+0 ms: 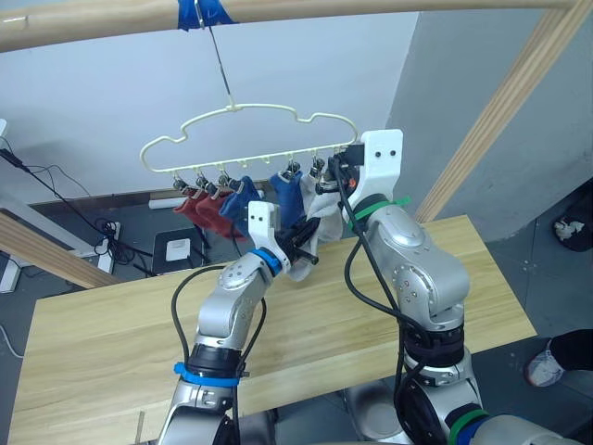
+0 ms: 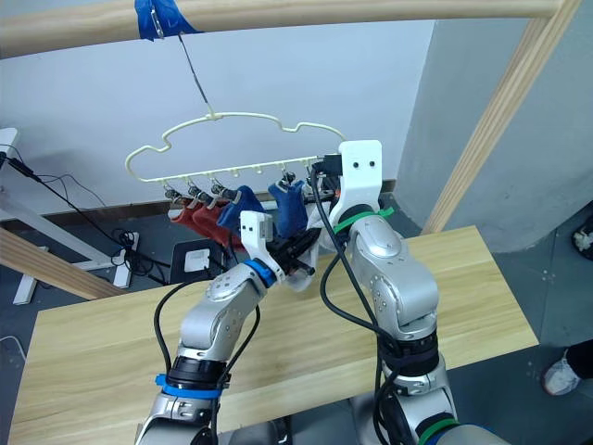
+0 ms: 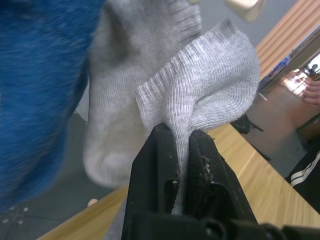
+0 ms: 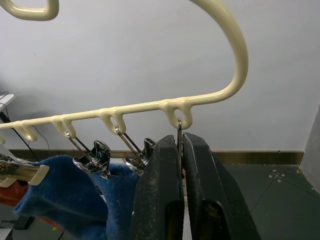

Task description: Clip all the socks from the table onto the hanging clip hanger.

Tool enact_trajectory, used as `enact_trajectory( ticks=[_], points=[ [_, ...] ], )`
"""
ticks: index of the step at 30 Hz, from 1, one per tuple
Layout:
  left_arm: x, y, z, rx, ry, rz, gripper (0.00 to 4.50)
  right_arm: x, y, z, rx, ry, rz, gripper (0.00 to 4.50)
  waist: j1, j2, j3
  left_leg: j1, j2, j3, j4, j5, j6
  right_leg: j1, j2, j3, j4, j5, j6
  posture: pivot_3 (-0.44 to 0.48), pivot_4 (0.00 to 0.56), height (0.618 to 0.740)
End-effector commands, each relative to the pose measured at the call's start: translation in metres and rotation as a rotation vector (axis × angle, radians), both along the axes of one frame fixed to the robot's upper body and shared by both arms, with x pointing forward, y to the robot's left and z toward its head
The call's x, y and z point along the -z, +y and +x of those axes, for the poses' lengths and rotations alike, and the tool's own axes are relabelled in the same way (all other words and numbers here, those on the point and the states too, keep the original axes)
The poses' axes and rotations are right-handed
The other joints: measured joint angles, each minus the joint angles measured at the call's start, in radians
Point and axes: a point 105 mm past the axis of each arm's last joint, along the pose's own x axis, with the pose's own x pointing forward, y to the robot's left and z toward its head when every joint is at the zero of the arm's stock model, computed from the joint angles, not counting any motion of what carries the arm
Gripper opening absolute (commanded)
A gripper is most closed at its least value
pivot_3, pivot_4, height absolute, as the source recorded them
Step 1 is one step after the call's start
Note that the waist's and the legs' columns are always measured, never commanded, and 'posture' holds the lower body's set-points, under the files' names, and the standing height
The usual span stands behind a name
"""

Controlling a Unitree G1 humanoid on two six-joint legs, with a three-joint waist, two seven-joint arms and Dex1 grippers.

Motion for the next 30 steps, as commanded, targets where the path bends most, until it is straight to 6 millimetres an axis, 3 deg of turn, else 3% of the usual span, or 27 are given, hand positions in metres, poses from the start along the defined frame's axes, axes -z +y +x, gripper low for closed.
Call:
enact_trajectory(
  ticks=[1, 17, 20, 30],
  points=[
    [-0.018, -0.005, -0.005, 0.034, -0.049, -0.050, 0.06, -0.023, 0.007, -0.012, -0.035, -0.082, 0.047, 0.00, 0.000, 0.000, 0.000, 0.000, 0.000, 0.000, 0.000, 0.000, 0.000, 0.000, 0.000, 0.000, 0.000, 0.000, 0.000, -0.361, 0.244, 0.740],
    [-0.027, -0.009, -0.005, 0.048, -0.040, -0.106, 0.05, -0.023, 0.006, -0.012, -0.023, -0.087, 0.044, 0.00, 0.000, 0.000, 0.000, 0.000, 0.000, 0.000, 0.000, 0.000, 0.000, 0.000, 0.000, 0.000, 0.000, 0.000, 0.000, -0.361, 0.243, 0.740],
    [-0.026, -0.009, -0.005, 0.047, -0.036, -0.106, 0.05, -0.026, 0.004, -0.011, -0.014, -0.098, 0.052, 0.81, 0.000, 0.000, 0.000, 0.000, 0.000, 0.000, 0.000, 0.000, 0.000, 0.000, 0.000, 0.000, 0.000, 0.000, 0.000, -0.362, 0.243, 0.740],
    [-0.029, -0.013, 0.003, 0.016, -0.059, -0.071, 0.05, -0.028, -0.001, -0.014, -0.007, -0.104, 0.057, 4.48, 0.000, 0.000, 0.000, 0.000, 0.000, 0.000, 0.000, 0.000, 0.000, 0.000, 0.000, 0.000, 0.000, 0.000, 0.000, -0.364, 0.246, 0.740]
  ],
)
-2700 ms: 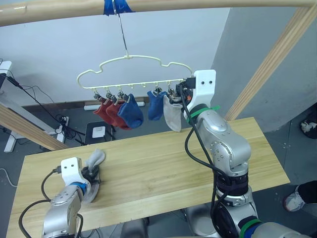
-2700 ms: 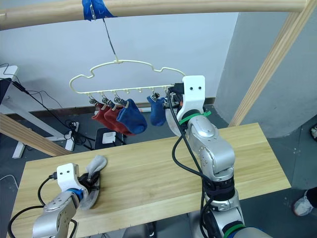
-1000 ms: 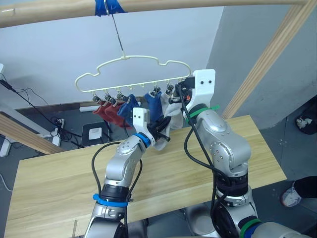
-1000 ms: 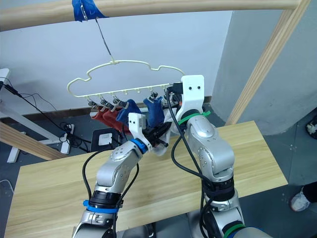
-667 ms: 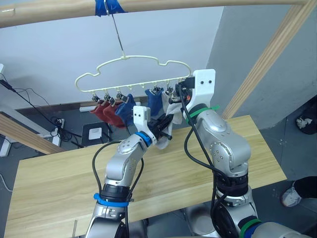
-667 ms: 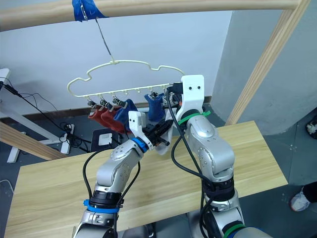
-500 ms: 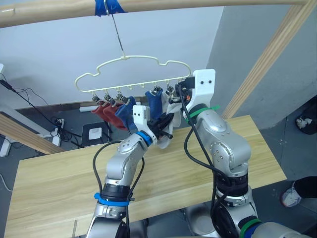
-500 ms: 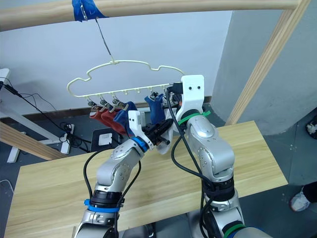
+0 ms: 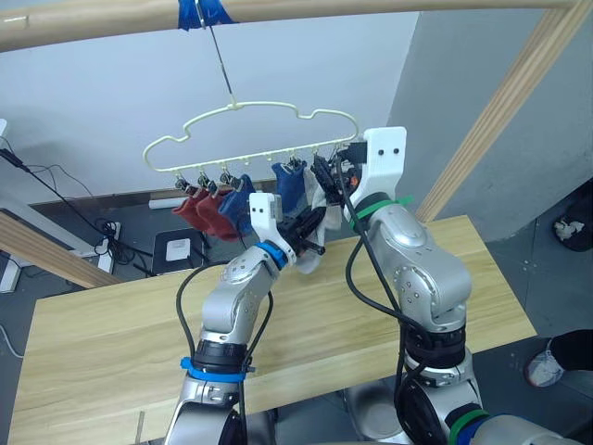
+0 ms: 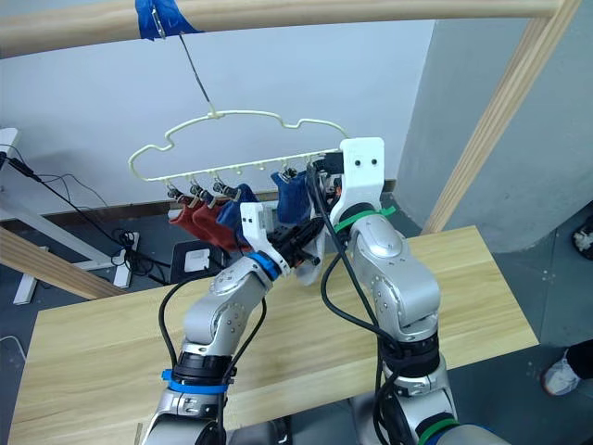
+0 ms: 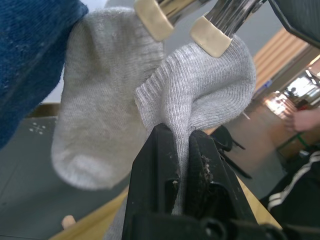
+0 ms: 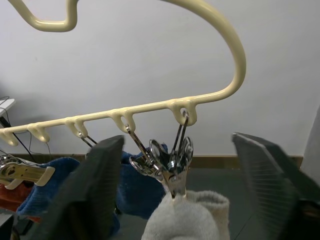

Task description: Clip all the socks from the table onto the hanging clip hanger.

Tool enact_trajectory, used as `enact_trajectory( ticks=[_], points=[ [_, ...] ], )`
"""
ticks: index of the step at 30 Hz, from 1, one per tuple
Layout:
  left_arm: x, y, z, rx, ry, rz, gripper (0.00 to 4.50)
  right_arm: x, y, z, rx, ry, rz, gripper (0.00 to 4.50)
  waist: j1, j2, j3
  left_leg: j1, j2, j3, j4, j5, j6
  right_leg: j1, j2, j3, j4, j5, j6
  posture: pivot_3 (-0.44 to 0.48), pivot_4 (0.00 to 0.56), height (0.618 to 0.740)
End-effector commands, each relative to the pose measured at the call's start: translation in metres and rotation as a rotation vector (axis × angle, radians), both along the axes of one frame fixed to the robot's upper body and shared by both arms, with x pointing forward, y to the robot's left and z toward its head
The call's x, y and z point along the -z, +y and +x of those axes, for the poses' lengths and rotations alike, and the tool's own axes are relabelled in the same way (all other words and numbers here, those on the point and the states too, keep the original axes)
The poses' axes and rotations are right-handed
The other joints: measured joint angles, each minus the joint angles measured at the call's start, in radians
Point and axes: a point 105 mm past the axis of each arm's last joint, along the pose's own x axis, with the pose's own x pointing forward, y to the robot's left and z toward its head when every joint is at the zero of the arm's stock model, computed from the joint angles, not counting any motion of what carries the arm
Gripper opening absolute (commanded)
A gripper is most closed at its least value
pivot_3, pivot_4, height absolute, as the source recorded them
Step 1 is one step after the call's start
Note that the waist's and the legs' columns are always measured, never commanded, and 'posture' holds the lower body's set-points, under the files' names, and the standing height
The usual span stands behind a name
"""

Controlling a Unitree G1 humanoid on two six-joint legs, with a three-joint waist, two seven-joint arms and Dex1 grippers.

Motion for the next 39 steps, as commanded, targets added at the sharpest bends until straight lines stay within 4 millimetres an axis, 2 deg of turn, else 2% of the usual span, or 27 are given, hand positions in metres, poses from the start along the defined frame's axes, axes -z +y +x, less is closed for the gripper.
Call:
enact_trajectory(
  ticks=[1, 5, 8, 10, 15, 22, 26, 28, 30, 32, 35, 39],
  points=[
    [-0.007, -0.003, -0.001, 0.019, -0.053, 0.059, 0.40, -0.022, -0.001, -0.012, -0.013, -0.086, 0.045, 4.50, 0.000, 0.000, 0.000, 0.000, 0.000, 0.000, 0.000, 0.000, 0.000, 0.000, 0.000, 0.000, 0.000, 0.000, 0.000, -0.364, 0.246, 0.740],
    [0.003, 0.004, -0.007, 0.068, -0.071, 0.173, 1.59, -0.021, -0.008, -0.015, -0.023, -0.097, 0.019, 4.50, -0.001, 0.000, 0.000, 0.000, 0.000, 0.000, -0.001, 0.000, 0.000, 0.000, 0.001, 0.000, 0.000, 0.000, 0.000, -0.364, 0.246, 0.740],
    [0.025, 0.023, -0.027, 0.185, -0.149, 0.414, 2.44, -0.014, -0.017, -0.023, -0.108, -0.114, -0.073, 4.50, -0.002, 0.000, 0.000, 0.001, 0.001, 0.000, -0.001, 0.000, 0.000, 0.000, 0.001, 0.000, 0.000, 0.000, 0.000, -0.358, 0.243, 0.740],
    [0.033, 0.039, -0.036, 0.235, -0.168, 0.509, 3.07, -0.007, -0.022, -0.031, -0.189, -0.128, -0.161, 4.50, -0.001, 0.000, 0.000, 0.001, 0.001, 0.000, -0.001, 0.000, 0.000, 0.000, 0.001, 0.001, -0.001, 0.000, 0.000, -0.350, 0.242, 0.740],
    [0.027, 0.068, -0.047, 0.248, -0.167, 0.542, 4.42, 0.003, -0.040, -0.040, -0.301, -0.119, -0.276, 4.50, 0.006, 0.001, 0.001, 0.000, 0.001, 0.000, -0.001, 0.000, 0.000, 0.000, 0.001, 0.001, -0.001, 0.000, 0.000, -0.326, 0.240, 0.740],
    [0.002, 0.123, -0.074, 0.209, -0.140, 0.601, 4.47, 0.004, -0.071, -0.049, -0.457, -0.124, -0.480, 4.50, 0.008, 0.000, 0.001, 0.001, 0.002, 0.002, -0.002, 0.000, 0.000, 0.000, 0.001, 0.002, -0.001, 0.000, 0.000, -0.286, 0.237, 0.740],
    [-0.015, 0.160, -0.070, 0.102, -0.078, 0.609, 4.47, -0.003, -0.092, -0.044, -0.466, -0.129, -0.550, 4.50, 0.020, 0.000, 0.001, 0.002, 0.002, 0.002, -0.001, 0.000, 0.000, 0.000, 0.002, 0.002, -0.001, -0.001, 0.001, -0.240, 0.229, 0.740],
    [-0.024, 0.173, -0.075, 0.101, -0.040, 0.648, 4.47, -0.001, -0.102, -0.049, -0.534, -0.116, -0.628, 4.50, 0.032, 0.000, 0.001, 0.002, 0.002, 0.002, 0.000, 0.000, 0.000, 0.000, 0.002, 0.002, -0.001, -0.001, 0.001, -0.229, 0.226, 0.740],
    [-0.026, 0.182, -0.078, 0.082, -0.012, 0.698, 4.47, 0.001, -0.108, -0.051, -0.566, -0.119, -0.676, 4.50, 0.043, 0.000, 0.001, 0.002, 0.002, 0.003, -0.001, 0.000, 0.000, 0.000, 0.002, 0.003, -0.002, -0.003, 0.004, -0.219, 0.222, 0.740],
    [-0.018, 0.193, -0.082, 0.069, 0.055, 0.747, 4.47, 0.001, -0.114, -0.052, -0.577, -0.128, -0.707, 4.50, 0.050, 0.000, 0.001, 0.002, 0.002, 0.004, -0.001, 0.000, 0.000, 0.000, 0.002, 0.003, -0.002, -0.003, 0.004, -0.210, 0.219, 0.740],
    [-0.021, 0.215, -0.082, -0.022, 0.028, 0.836, 4.47, 0.003, -0.126, -0.051, -0.592, -0.118, -0.745, 4.50, 0.062, 0.000, 0.001, 0.003, 0.002, 0.008, -0.002, 0.000, 0.000, -0.002, 0.002, 0.007, -0.002, -0.001, 0.000, -0.188, 0.208, 0.740],
    [-0.025, 0.225, -0.080, -0.058, 0.040, 0.799, 4.47, 0.004, -0.128, -0.050, -0.606, -0.123, -0.763, 4.50, 0.080, 0.000, 0.000, 0.002, 0.002, 0.009, -0.001, 0.000, 0.000, -0.002, 0.001, 0.008, -0.002, 0.000, 0.000, -0.179, 0.199, 0.740]
  ],
)
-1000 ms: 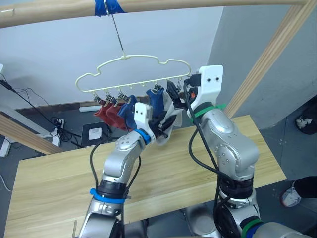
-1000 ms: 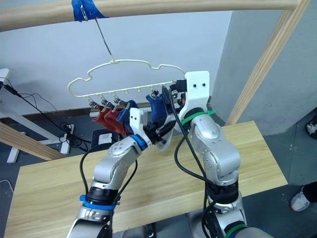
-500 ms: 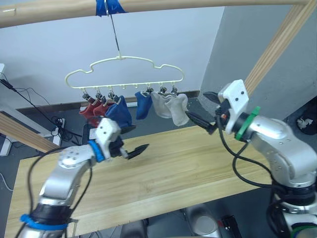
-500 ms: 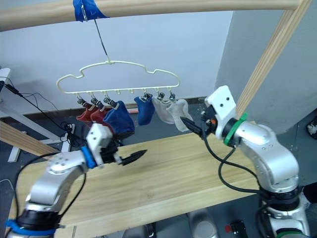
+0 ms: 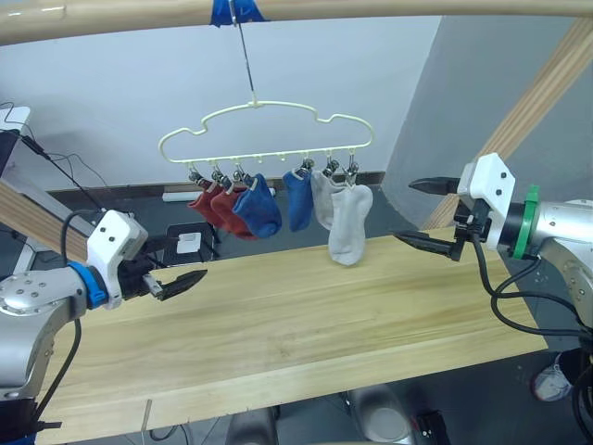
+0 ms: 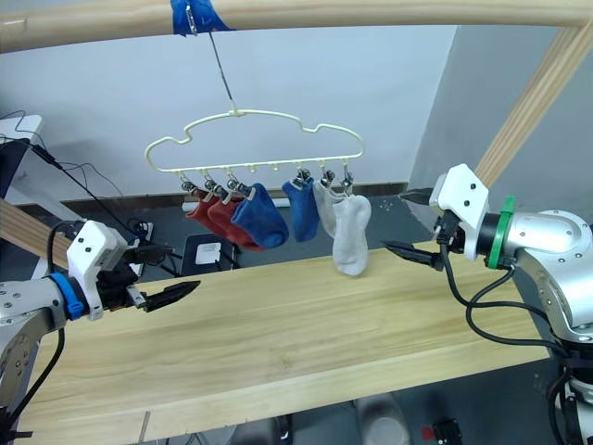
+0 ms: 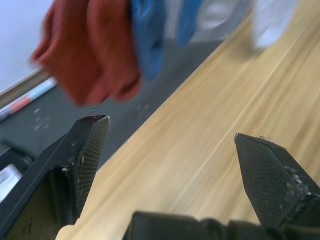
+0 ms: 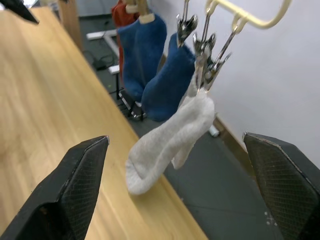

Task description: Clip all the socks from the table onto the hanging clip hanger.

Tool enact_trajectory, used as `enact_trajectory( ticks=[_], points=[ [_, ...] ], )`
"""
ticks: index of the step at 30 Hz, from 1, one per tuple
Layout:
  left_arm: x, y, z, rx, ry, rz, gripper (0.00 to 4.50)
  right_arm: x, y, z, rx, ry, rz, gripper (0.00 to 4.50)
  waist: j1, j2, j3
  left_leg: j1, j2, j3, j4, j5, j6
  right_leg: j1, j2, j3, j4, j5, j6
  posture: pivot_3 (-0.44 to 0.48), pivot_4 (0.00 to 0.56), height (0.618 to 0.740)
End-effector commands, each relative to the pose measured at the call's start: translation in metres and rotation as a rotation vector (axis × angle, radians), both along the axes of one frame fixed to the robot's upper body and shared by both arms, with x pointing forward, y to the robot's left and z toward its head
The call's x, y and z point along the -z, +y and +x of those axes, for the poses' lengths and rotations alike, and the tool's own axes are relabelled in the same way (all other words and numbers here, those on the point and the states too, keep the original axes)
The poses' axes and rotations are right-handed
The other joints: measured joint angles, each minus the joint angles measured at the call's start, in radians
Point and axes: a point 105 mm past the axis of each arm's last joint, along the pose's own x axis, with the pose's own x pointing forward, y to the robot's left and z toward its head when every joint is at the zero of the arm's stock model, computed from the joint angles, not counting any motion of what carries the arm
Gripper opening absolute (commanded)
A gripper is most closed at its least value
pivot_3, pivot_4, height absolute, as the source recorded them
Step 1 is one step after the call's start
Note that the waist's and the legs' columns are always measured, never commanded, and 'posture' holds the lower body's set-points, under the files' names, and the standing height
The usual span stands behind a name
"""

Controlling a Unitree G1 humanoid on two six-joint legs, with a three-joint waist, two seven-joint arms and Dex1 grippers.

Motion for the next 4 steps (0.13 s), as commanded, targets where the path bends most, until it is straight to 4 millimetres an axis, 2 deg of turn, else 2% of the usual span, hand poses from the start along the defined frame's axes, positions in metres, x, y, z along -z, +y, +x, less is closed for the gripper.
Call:
enact_trajectory(
  ticks=[1, 4],
  points=[
    [-0.0212, 0.0079, 0.0028, -0.030, -0.077, -0.013, 4.47, -0.0135, -0.0008, -0.0026, -0.025, -0.071, -0.008, 4.50, 0.009, 0.000, 0.000, 0.001, 0.000, 0.001, 0.000, 0.000, 0.000, 0.000, 0.000, 0.001, 0.000, 0.000, 0.000, -0.179, 0.199, 0.740],
    [-0.0188, 0.0098, 0.0025, -0.044, -0.056, -0.023, 4.47, -0.0131, 0.0014, -0.0008, -0.031, -0.074, -0.005, 4.50, 0.015, 0.000, 0.000, 0.001, 0.000, 0.003, 0.001, 0.000, 0.000, 0.000, 0.000, 0.003, 0.000, 0.000, 0.000, -0.173, 0.198, 0.740]
  ],
)
